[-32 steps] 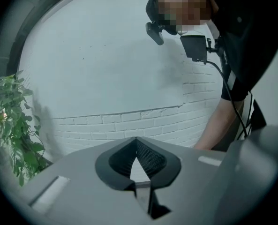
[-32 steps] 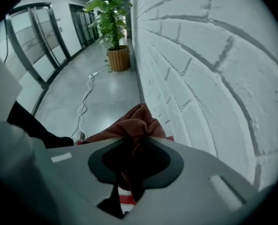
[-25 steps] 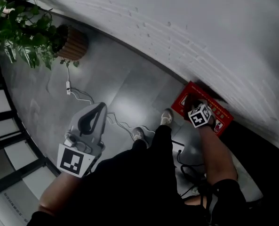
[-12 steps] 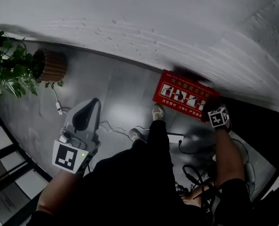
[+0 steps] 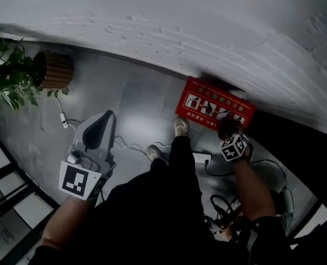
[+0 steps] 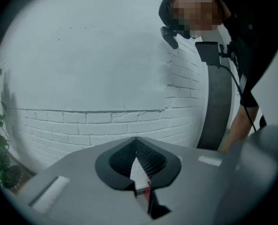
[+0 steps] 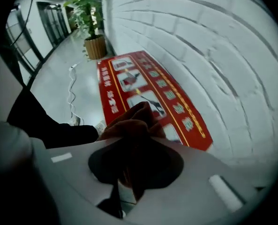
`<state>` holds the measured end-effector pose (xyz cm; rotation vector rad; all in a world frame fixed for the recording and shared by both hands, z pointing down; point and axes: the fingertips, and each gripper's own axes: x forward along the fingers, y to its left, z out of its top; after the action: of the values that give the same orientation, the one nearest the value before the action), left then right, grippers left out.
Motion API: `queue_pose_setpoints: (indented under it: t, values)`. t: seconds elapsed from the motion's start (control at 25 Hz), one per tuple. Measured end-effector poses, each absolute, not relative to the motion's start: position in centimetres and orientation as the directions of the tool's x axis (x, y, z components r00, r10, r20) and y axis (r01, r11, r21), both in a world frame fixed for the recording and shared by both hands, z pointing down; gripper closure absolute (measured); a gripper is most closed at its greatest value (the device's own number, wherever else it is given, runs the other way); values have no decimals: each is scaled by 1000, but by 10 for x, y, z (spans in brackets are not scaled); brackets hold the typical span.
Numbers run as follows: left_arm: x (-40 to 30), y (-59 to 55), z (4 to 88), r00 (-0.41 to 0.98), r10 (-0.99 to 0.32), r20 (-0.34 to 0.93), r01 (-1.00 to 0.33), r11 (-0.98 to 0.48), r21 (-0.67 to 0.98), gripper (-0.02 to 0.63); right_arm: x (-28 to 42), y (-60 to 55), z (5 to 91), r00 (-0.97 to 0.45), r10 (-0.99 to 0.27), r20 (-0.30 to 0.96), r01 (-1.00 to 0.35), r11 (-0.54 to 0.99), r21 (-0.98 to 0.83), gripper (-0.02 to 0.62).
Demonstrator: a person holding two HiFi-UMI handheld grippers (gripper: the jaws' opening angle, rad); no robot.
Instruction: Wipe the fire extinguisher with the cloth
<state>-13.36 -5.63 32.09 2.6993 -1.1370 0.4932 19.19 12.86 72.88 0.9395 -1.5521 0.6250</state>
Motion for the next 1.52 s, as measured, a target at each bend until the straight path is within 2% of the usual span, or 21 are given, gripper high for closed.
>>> queue_pose_setpoints:
  t: [0.32,0.48,0.6,0.72,0.96,1.08,1.16,1.28,1.4,1.52]
  values:
    - [-199,-47,313,519,-748,413,-815,-579,-24,606,44,29,737,-228,-260,938,-729,685,13,523]
    - [-230,-35,312,451,-787,420,-857,-513,-40,606,11,-5,737,-278,-239,931,-655,756,-2,523]
    - [-239,-29,312,430,-803,412,-874,-485,-33,606,31,-19,734,-245,-295,923,-661,748,63,523]
    - [-243,-27,314,427,-813,397,-880,-474,-24,606,77,-25,731,-170,-342,924,-744,659,107,522]
    - [-238,-27,318,433,-818,380,-884,-467,3,606,150,-1,729,-52,-350,935,-811,562,165,523]
    - [-231,-28,319,453,-811,370,-874,-485,8,606,164,8,729,-57,-341,938,-841,522,139,520]
    - [-224,-29,316,472,-805,360,-864,-503,8,606,165,6,721,-96,-359,928,-867,488,99,488]
    - [-213,-33,309,504,-795,337,-847,-532,11,606,169,4,695,-113,-442,890,-890,444,107,408]
    - [-195,-33,305,551,-773,316,-819,-574,24,606,179,12,664,-97,-528,843,-916,378,131,405]
    - [-168,-33,307,625,-725,289,-765,-643,38,606,195,28,627,-83,-631,771,-958,264,113,433]
